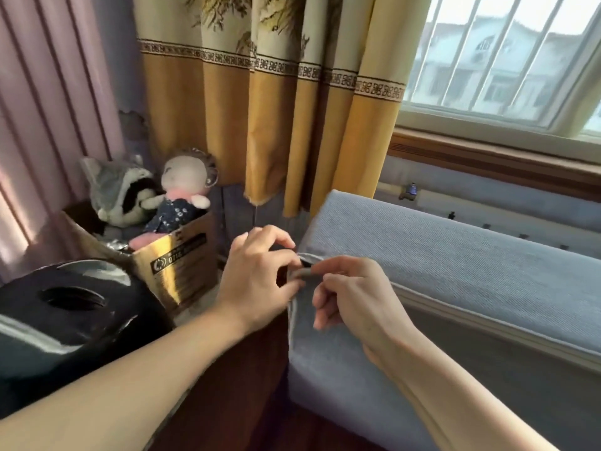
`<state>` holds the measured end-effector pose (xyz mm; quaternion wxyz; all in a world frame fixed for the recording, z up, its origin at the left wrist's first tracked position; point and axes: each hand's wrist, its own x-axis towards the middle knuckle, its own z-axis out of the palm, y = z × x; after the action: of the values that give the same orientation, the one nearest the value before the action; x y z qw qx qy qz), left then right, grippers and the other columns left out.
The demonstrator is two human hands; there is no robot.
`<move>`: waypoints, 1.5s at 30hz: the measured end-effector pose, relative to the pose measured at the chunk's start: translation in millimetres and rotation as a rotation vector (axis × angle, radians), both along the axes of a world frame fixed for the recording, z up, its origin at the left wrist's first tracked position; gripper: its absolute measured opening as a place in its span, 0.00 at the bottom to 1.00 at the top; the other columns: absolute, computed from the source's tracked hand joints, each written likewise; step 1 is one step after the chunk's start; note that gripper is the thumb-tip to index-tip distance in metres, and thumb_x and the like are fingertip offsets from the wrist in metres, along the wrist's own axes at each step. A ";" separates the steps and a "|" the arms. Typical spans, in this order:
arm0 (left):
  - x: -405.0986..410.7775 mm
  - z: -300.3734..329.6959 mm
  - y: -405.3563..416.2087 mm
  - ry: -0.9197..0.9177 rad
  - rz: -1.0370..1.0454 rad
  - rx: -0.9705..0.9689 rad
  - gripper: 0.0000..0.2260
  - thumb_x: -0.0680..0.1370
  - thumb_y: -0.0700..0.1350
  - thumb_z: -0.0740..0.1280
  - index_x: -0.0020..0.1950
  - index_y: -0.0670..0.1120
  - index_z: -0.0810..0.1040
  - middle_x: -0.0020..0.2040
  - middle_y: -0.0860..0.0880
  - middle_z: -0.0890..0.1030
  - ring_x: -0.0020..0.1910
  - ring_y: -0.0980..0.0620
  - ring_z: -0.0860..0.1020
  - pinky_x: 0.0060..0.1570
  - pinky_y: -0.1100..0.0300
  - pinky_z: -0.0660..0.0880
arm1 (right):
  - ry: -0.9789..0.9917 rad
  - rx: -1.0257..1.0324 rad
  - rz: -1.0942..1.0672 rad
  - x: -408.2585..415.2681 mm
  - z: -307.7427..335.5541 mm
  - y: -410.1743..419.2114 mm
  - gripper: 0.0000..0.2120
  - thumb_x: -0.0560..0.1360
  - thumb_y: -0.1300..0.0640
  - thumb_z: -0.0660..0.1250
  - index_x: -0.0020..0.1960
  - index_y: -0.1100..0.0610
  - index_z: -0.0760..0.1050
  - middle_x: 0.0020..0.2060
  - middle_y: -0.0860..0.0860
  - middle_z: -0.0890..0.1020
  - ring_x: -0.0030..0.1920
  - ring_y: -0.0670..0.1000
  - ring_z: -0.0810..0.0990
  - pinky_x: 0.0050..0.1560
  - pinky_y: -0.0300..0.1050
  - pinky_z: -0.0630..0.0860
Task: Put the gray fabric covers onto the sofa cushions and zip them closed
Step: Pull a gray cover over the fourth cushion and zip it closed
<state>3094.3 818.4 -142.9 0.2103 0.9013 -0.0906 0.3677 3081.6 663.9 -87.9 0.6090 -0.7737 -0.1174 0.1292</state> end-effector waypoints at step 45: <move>9.1 -57.7 -11.2 0.885 -0.188 -1.697 0.10 0.75 0.46 0.69 0.34 0.48 0.78 0.41 0.51 0.73 0.46 0.52 0.70 0.47 0.55 0.61 | -1.153 -0.892 -0.339 26.7 -32.3 20.4 0.12 0.61 0.66 0.77 0.38 0.56 0.76 0.37 0.51 0.74 0.40 0.56 0.74 0.43 0.47 0.65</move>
<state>3103.4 807.2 -200.6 0.8363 0.4950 0.2215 -0.0809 3108.3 684.3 -120.2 0.0910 -0.8998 -0.2335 -0.3571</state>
